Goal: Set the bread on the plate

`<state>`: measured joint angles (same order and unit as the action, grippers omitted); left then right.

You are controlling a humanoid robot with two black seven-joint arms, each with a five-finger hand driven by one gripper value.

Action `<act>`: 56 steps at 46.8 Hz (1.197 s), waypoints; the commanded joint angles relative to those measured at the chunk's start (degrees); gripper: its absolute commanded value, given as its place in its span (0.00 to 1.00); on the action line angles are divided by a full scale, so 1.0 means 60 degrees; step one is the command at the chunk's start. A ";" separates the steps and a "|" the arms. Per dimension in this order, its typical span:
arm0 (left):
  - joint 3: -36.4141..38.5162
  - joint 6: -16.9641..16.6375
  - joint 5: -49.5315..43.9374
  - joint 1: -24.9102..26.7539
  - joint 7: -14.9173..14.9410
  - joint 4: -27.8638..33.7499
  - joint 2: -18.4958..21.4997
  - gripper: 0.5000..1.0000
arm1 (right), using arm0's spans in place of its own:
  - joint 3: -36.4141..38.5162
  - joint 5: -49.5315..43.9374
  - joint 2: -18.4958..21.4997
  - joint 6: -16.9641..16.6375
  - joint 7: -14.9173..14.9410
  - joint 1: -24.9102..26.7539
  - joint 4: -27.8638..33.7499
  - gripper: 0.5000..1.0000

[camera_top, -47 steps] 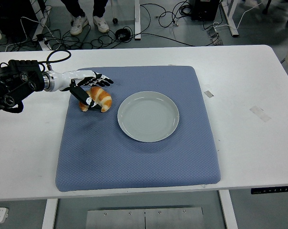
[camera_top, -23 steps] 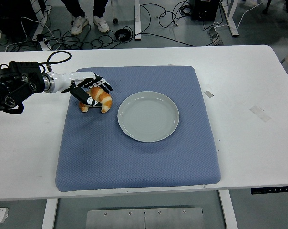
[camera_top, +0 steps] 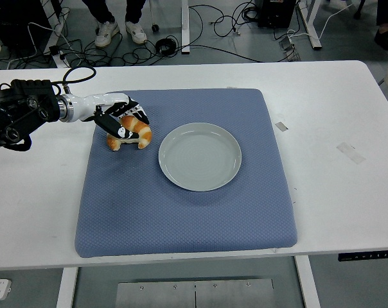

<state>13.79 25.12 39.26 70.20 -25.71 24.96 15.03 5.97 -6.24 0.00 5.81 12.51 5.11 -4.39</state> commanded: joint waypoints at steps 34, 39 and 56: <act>-0.0951 0.0896 -0.0683 0.1600 -0.0007 0.0088 -0.1392 0.18 | 0.0000 0.0000 0.0000 -0.0001 0.0009 -0.0002 -0.0001 1.00; -0.0951 0.0955 -0.0683 0.1571 -0.0007 0.0278 -0.1627 0.19 | 0.0000 0.0000 0.0000 -0.0001 -0.0005 0.0013 -0.0001 1.00; -0.0570 0.0940 -0.0581 0.1425 0.0008 0.1290 -0.1598 0.21 | 0.0000 0.0000 0.0000 -0.0001 -0.0005 -0.0001 -0.0001 1.00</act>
<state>9.86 30.82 35.77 78.85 -25.66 32.70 5.32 5.98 -6.24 0.00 5.80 12.48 5.12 -4.40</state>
